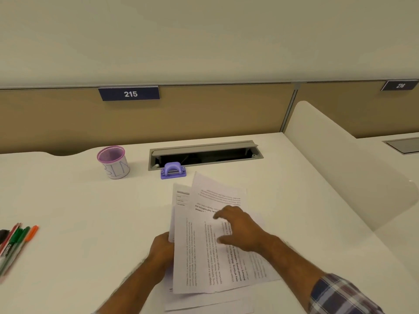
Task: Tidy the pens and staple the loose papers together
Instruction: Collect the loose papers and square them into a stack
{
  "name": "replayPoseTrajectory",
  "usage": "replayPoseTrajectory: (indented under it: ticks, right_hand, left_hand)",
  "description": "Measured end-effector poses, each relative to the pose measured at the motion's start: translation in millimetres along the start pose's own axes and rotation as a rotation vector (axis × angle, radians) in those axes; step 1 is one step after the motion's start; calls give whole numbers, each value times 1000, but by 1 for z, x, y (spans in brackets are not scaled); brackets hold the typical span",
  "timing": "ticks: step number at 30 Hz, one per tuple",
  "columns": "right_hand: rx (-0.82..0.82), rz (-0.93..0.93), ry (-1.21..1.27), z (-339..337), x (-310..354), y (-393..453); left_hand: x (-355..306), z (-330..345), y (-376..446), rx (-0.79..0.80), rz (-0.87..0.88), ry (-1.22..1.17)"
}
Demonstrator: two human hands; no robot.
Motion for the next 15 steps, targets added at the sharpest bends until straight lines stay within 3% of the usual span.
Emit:
replayPoseTrajectory:
  ticks: [6,15]
  right_hand:
    - [95,8,10,26,32,38]
    - [76,16,-8,41,36,63]
  left_hand:
    - [1,0,-1,51,29,1]
    - [4,3,-1,135,18,-61]
Point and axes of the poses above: each hand's wrist, its own y-axis towards the middle knuckle, its own z-axis out of the palm, x = y × z, the point moved 10 cm from there along y, towards the middle knuckle, and after that the axes turned 5 degrees about y, right-handed, at the moved point
